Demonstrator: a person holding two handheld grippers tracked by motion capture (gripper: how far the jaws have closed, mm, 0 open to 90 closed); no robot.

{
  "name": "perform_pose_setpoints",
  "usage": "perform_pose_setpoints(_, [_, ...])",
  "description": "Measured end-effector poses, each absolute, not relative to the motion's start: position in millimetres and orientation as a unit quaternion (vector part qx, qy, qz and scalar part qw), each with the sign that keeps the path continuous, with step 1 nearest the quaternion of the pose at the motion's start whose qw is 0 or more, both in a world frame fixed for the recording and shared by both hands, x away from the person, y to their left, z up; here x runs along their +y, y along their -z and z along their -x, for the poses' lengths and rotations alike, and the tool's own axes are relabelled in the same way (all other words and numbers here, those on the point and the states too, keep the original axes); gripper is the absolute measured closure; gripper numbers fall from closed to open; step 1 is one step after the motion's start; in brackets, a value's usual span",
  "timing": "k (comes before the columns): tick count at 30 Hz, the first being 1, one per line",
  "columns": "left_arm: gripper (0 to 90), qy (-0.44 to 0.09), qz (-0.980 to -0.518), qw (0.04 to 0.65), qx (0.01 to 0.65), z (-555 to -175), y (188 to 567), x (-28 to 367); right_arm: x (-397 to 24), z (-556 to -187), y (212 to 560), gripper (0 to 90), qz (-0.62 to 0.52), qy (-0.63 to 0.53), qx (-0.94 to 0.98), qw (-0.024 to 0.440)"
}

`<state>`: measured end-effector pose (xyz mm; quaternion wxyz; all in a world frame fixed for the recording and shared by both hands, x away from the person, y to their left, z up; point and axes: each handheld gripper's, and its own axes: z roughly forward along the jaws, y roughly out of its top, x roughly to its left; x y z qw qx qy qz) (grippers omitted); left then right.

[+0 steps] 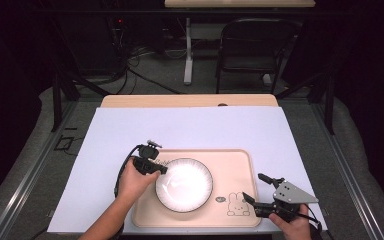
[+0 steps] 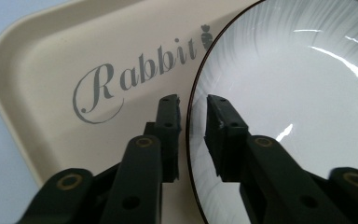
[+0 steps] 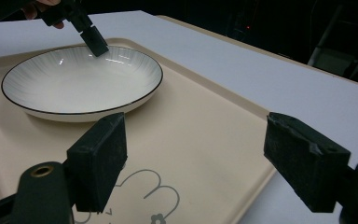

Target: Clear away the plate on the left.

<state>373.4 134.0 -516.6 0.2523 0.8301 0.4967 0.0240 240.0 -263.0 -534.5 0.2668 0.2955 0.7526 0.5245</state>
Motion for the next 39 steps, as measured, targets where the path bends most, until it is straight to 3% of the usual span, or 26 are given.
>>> perform_pose_setpoints(2, [61.7, -0.03, -0.827, 0.261, 0.497, -372, 514, 135, -263, -240, 535, 20.8, -0.295, -0.525, 0.752, 0.267])
perform_pose_setpoints(11, [44.2, -0.049, -0.825, 0.278, 0.489, -367, 507, 138, -263, -240, 535, 20.8, -0.295, -0.524, 0.753, 0.267])
perform_pose_setpoints(12, [44.2, -0.062, -0.826, 0.282, 0.483, -366, 507, 139, -263, -240, 535, 20.8, -0.295, -0.524, 0.753, 0.267])
perform_pose_setpoints(13, [37.2, -0.089, -0.83, 0.284, 0.472, -364, 506, 140, -263, -240, 534, 20.8, -0.295, -0.524, 0.753, 0.267])
perform_pose_setpoints(21, [32.0, -0.113, -0.82, 0.298, 0.476, -359, 501, 147, -263, -240, 534, 20.8, -0.295, -0.524, 0.753, 0.267])
perform_pose_setpoints(39, [32.6, -0.15, -0.775, 0.335, 0.514, -335, 500, 202, -263, -240, 535, 20.8, -0.295, -0.524, 0.753, 0.268])
